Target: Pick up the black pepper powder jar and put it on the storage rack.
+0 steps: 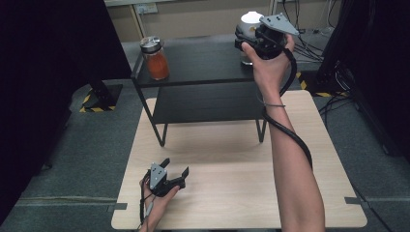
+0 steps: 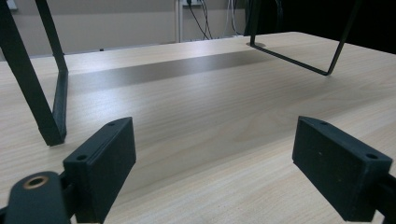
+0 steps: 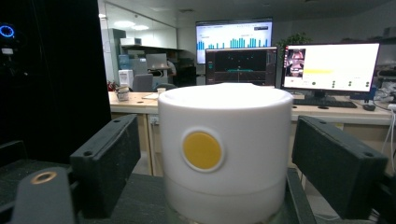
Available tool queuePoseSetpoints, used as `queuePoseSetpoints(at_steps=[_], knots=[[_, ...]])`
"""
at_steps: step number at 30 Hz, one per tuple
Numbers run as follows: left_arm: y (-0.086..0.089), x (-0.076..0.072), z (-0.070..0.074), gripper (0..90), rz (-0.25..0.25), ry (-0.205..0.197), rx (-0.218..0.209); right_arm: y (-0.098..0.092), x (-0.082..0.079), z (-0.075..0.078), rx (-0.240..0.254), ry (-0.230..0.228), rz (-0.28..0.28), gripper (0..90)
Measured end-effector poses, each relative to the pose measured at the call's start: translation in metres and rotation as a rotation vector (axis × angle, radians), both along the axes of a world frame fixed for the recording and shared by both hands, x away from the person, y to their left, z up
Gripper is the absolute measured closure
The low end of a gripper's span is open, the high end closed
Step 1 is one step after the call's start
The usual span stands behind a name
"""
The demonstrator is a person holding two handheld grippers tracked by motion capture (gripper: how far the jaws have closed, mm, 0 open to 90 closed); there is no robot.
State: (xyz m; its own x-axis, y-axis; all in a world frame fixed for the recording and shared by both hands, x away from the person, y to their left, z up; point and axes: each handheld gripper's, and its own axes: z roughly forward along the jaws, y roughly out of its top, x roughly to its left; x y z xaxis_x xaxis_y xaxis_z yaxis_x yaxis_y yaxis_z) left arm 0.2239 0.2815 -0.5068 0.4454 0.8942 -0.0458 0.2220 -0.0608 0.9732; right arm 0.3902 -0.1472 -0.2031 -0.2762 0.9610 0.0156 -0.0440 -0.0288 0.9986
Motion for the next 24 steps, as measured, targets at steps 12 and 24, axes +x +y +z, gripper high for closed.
queuePoseSetpoints(at_steps=[12, 24], knots=[[0.000, 0.000, 0.000, 12.9, 0.001, 0.001, -0.001, -0.018, -0.017, -0.011, 0.024, -0.008, 0.037, 12.7], [-0.001, 0.000, 0.000, 13.0, 0.000, -0.001, 0.005, -0.028, -0.036, -0.027, 0.021, -0.004, 0.061, 12.7]])
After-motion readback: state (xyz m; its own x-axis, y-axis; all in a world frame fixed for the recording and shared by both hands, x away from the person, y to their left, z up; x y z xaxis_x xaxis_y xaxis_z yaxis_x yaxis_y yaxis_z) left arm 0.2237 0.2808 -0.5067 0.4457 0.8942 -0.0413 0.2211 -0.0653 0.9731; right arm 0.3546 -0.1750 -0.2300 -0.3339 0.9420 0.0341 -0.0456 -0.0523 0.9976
